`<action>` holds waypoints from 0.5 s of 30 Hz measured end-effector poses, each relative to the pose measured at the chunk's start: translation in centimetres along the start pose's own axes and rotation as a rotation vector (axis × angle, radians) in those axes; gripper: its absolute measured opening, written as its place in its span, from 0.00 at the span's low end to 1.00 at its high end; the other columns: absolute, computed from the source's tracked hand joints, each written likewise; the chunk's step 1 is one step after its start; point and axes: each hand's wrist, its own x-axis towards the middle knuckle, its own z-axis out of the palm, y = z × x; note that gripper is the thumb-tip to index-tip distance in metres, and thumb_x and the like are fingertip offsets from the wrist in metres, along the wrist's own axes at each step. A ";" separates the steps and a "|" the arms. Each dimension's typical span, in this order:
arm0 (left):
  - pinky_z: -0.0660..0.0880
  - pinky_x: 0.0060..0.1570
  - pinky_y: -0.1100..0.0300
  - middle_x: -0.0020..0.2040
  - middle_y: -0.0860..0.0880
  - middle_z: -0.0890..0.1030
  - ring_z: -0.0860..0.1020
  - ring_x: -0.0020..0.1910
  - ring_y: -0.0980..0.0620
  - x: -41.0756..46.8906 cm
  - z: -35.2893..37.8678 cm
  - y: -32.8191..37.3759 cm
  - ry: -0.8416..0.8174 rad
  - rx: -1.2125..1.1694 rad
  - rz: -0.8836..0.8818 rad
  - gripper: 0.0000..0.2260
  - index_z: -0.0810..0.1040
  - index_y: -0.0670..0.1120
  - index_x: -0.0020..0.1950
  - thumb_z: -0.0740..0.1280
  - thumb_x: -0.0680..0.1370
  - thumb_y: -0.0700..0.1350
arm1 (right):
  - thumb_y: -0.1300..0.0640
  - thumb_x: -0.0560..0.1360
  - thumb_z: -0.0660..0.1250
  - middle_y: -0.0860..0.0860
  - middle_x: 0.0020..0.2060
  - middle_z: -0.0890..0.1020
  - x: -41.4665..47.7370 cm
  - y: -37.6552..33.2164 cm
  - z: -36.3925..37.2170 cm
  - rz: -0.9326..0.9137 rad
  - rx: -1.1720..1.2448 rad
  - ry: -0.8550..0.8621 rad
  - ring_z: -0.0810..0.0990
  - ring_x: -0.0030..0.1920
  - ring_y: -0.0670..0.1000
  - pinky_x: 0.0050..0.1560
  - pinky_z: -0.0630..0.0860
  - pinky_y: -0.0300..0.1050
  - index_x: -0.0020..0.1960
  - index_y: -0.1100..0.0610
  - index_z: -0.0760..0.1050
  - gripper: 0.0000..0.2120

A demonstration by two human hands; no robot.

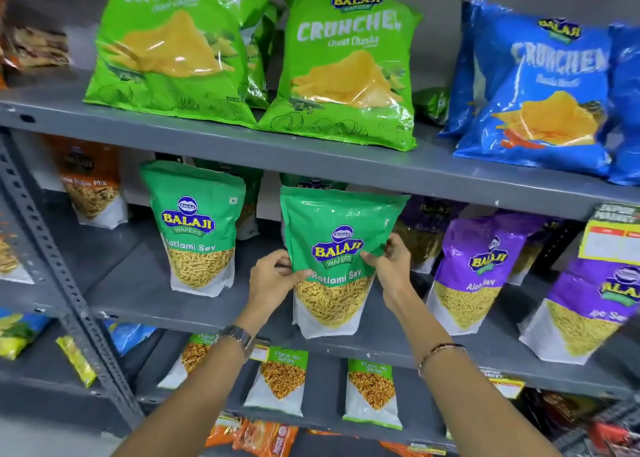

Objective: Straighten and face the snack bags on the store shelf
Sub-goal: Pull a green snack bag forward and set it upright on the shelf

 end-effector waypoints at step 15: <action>0.80 0.43 0.46 0.38 0.57 0.81 0.82 0.40 0.55 6.0 0.7 -2.7 0.059 0.203 -0.003 0.08 0.76 0.53 0.39 0.75 0.66 0.49 | 0.77 0.63 0.66 0.52 0.45 0.80 8.5 5.5 1.4 0.095 0.112 -0.052 0.78 0.47 0.51 0.49 0.77 0.43 0.53 0.59 0.70 0.23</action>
